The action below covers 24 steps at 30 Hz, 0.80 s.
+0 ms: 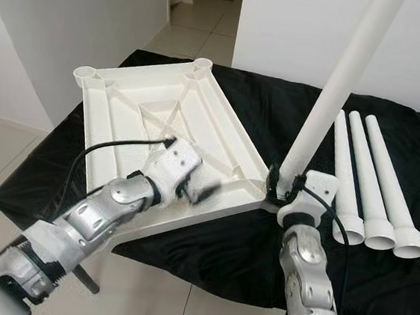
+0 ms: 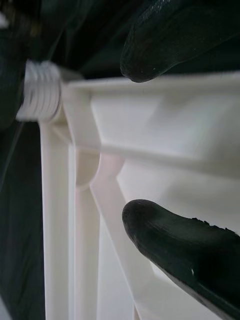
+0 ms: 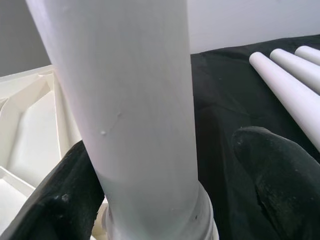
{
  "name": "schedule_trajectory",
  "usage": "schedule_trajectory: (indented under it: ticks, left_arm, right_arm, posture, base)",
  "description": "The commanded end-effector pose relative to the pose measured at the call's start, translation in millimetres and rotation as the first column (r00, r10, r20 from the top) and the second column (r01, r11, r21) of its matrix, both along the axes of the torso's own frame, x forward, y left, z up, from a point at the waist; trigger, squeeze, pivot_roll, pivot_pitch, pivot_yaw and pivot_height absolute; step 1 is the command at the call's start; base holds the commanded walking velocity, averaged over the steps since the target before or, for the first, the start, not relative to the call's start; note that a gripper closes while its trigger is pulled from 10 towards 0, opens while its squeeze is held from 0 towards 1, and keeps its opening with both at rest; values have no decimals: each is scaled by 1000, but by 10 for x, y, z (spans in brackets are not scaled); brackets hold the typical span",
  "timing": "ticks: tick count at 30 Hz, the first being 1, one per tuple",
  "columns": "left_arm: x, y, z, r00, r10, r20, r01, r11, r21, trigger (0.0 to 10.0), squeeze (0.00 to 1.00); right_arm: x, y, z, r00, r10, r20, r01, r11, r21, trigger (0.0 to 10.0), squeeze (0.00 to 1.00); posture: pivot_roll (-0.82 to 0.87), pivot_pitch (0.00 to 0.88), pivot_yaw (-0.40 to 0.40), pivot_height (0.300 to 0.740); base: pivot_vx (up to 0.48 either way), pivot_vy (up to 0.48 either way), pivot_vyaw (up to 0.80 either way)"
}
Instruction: Building children table
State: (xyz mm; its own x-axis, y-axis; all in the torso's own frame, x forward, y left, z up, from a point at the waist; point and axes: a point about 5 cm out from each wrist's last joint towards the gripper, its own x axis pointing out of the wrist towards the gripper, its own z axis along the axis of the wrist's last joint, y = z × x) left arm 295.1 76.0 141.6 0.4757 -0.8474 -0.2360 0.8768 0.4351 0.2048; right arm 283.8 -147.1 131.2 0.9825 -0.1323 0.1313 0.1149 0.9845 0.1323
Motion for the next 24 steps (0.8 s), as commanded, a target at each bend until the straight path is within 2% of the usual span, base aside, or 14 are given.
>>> schedule_trajectory:
  ticks: [1,6,9,13,20,22,24]
  left_arm:
    - [13,33,-58,1000,-4,-7,4,999,53,10000,0]
    - [101,93,-144,994,91,-61,-87,994,66,10000,0]
    - [139,108,-171,990,129,-60,-123,988,91,10000,0]
    - [236,143,-186,972,216,-94,-209,974,85,10000,0]
    - [309,179,-187,960,252,-126,-244,967,73,10000,0]
    - [393,226,-198,933,325,-153,-316,945,77,10000,0]
    - [422,251,-218,921,355,-160,-344,934,96,10000,0]
  right_arm:
    - [-33,10,6,1000,0,16,-1,1000,21,10000,0]
    - [-56,11,53,998,14,66,-16,999,30,10000,0]
    - [-77,21,55,997,21,74,-24,999,32,10000,0]
    - [-143,8,55,995,40,92,-42,999,29,10000,0]
    - [-205,-35,38,994,48,102,-51,998,24,10000,0]
    - [-257,-54,36,991,60,118,-63,998,19,10000,0]
    - [-276,-57,34,990,64,124,-66,998,14,10000,0]
  posture:
    - [-34,0,39,740]
    - [-35,0,50,740]
    - [-36,0,53,740]
    - [-46,0,57,740]
    - [-51,0,65,740]
    - [-52,0,73,740]
    - [-53,0,74,740]
  base:
    - [0,0,0]
    - [0,0,0]
    - [0,0,0]
    - [0,0,0]
    - [0,0,0]
    - [0,0,0]
    - [0,0,0]
